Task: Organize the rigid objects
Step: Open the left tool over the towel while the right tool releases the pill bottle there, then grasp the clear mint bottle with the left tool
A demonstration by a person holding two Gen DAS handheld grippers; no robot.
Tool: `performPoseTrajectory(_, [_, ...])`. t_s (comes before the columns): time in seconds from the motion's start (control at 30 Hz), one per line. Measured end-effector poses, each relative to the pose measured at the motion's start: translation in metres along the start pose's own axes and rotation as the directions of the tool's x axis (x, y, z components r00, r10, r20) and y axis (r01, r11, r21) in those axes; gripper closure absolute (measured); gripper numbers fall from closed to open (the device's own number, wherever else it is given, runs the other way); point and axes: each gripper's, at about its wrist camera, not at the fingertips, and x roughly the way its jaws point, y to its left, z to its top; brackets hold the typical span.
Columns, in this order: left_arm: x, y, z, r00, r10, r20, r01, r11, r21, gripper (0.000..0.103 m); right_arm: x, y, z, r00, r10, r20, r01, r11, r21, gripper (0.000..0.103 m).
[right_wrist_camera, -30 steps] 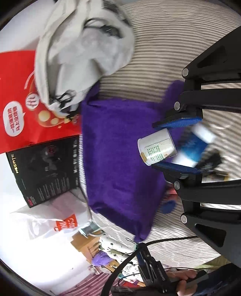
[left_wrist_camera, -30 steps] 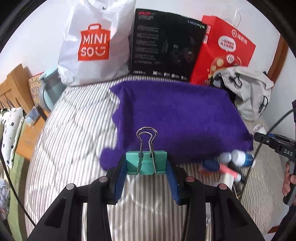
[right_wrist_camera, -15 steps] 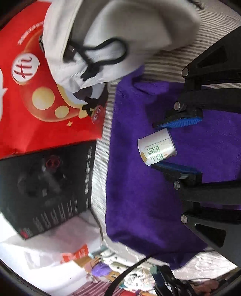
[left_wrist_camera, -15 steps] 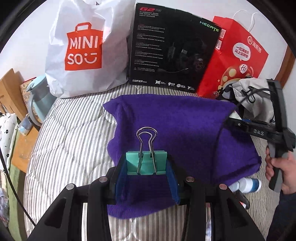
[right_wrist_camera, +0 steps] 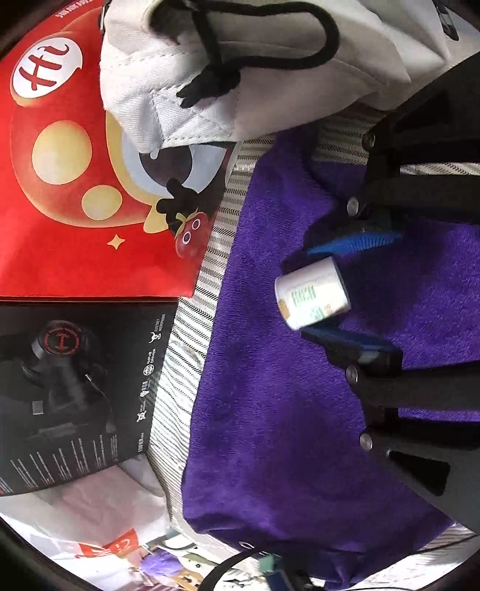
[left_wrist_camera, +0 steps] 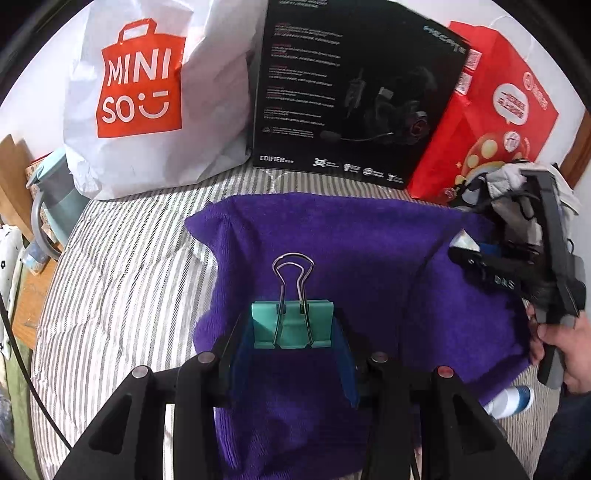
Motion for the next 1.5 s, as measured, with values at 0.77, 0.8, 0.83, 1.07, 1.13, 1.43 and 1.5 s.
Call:
performPoseTrajectory(0.77, [0.061,-0.027,0.026,0.991,0.128,-0.039,-0.125,0.99,0.062,0.063,-0.132,0.003,-0.077,0.994,-0.068,0.087,0.064,0.997,0.043,0.031])
performPoseTrajectory(0.8, [0.061,-0.028,0.026,0.991,0.132,-0.039,-0.129,0.99,0.062,0.063,-0.133,0.004,-0.077,0.994,-0.067,0.089,0.064,0.997,0.042,0.031])
performPoseTrajectory(0.83, [0.061,-0.028,0.026,0.99,0.136,-0.039,-0.134,0.989,0.067,0.063,-0.137,0.004,-0.079,0.994,-0.067,0.091,0.063,0.997,0.045,0.031])
performPoseTrajectory(1.07, [0.057,-0.025,0.023,0.985,0.169,-0.045,-0.166,0.984,0.066,0.044,-0.151,0.012,-0.088,0.992,-0.06,0.112,0.053,0.996,0.07,0.031])
performPoseTrajectory(1.13, [0.055,-0.024,0.021,0.987,0.151,-0.058,-0.148,0.987,0.064,0.042,-0.157,0.013,-0.092,0.991,-0.061,0.119,0.053,0.996,0.071,0.031])
performPoseTrajectory(1.43, [-0.011,-0.024,-0.005,0.997,0.077,0.009,-0.077,0.996,0.05,0.03,-0.187,0.003,-0.134,0.989,-0.021,0.144,-0.003,0.986,0.168,0.028])
performPoseTrajectory(1.5, [-0.03,-0.033,-0.022,0.999,0.035,0.027,-0.036,0.998,0.059,0.029,-0.189,0.0,-0.146,0.99,-0.013,0.137,-0.014,0.98,0.197,0.028])
